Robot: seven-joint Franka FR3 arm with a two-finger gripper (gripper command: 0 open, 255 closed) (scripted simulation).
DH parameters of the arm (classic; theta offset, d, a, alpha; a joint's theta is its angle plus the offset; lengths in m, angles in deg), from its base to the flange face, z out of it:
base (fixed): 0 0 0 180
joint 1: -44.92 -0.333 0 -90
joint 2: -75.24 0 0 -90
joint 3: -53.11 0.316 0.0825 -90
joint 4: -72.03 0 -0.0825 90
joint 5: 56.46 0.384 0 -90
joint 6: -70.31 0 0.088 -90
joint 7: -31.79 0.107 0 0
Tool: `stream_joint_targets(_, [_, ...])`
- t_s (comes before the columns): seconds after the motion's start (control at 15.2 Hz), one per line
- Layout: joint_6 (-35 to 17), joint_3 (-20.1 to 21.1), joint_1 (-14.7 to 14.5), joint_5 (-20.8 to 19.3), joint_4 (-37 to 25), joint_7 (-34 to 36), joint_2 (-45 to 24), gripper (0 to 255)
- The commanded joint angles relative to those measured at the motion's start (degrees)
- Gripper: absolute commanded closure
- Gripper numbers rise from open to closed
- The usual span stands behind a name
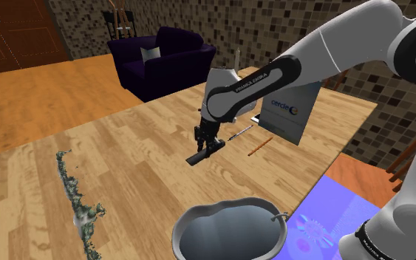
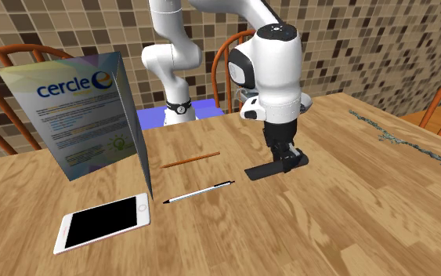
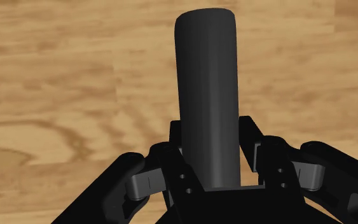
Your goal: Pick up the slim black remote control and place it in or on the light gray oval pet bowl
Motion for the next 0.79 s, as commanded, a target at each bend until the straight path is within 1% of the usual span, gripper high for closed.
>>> stream_joint_targets(0.0, [1.3, 0.2, 0.2, 0.4, -0.2, 0.0, 1.1, 255])
stream_joint_targets(0.73, [8.9, 0.6, 0.8, 1.6, -3.5, 0.4, 5.7, 255])
